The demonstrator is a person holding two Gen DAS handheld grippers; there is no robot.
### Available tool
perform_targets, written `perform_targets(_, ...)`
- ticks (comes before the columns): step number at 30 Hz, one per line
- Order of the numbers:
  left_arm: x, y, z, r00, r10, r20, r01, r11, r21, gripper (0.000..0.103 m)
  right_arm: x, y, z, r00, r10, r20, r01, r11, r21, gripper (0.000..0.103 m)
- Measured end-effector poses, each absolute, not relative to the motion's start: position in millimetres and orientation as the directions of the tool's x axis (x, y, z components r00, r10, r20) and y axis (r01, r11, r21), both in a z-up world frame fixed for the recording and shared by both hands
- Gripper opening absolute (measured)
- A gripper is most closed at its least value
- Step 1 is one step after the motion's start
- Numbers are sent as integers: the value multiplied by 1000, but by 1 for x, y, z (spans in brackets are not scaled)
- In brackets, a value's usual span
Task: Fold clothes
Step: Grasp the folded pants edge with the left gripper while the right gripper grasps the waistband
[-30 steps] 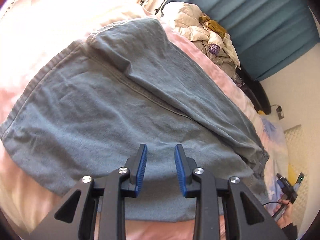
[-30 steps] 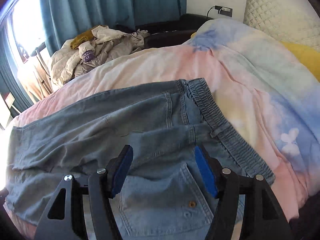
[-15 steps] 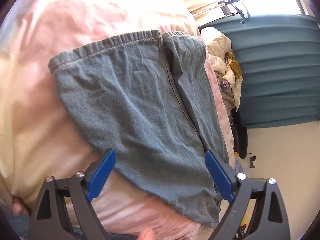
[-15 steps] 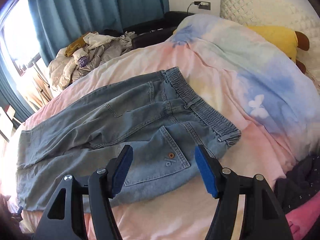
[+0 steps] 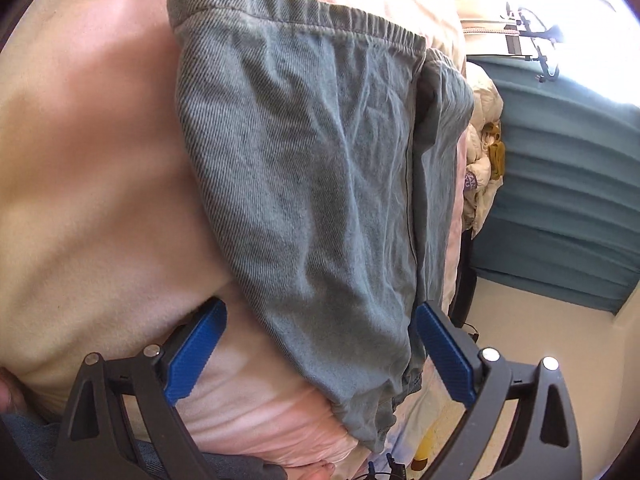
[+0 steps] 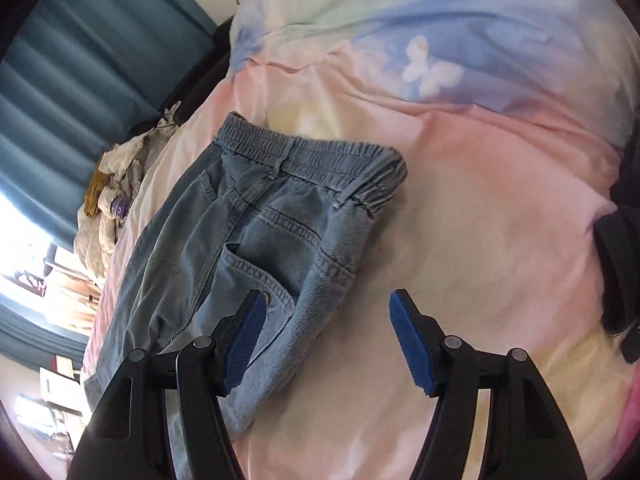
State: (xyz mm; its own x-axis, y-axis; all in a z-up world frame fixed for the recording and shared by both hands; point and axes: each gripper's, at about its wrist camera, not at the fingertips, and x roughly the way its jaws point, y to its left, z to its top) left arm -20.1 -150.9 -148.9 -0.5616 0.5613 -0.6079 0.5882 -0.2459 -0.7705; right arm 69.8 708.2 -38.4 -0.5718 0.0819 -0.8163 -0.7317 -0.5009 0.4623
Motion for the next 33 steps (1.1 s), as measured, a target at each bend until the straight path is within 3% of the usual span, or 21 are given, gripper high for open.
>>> perform_targets(5, -23, -148, -151, -549, 556, -624, 591, -270, -760, 97, 84, 727, -72, -598, 68, -798, -759, -368, 537, 65)
perform_targets(10, -34, -148, -156, -552, 555, -622, 587, -271, -763, 94, 76, 733, -91, -652, 37, -757, -715, -363, 598, 65)
perform_targets(21, -50, -144, -157, -590, 571, -571, 540, -247, -805, 50, 46, 737, -92, -729, 58, -682, -651, -365, 665, 70)
perform_targets(24, -50, -145, -155, -610, 561, -560, 528, -239, -815, 32, 51, 731, -88, -762, 76, -644, -627, -338, 702, 68)
perform_targets(26, -51, -144, -152, -622, 556, -551, 512, -244, -824, 8, 57, 729, -85, -760, 107, -641, -637, -323, 700, 68)
perform_targets(31, -53, -143, -144, -644, 538, -544, 480, -270, -835, 6, 60, 740, -92, -741, 97, -665, -664, -257, 703, 68)
perform_targets(32, -54, -142, -142, -647, 534, -545, 477, -275, -835, 6, 60, 742, -95, -738, 93, -668, -668, -243, 703, 65)
perform_targets(33, -54, -143, -140, -651, 529, -544, 473, -278, -836, 5, 59, 744, -98, -734, 91, -673, -673, -230, 703, 56)
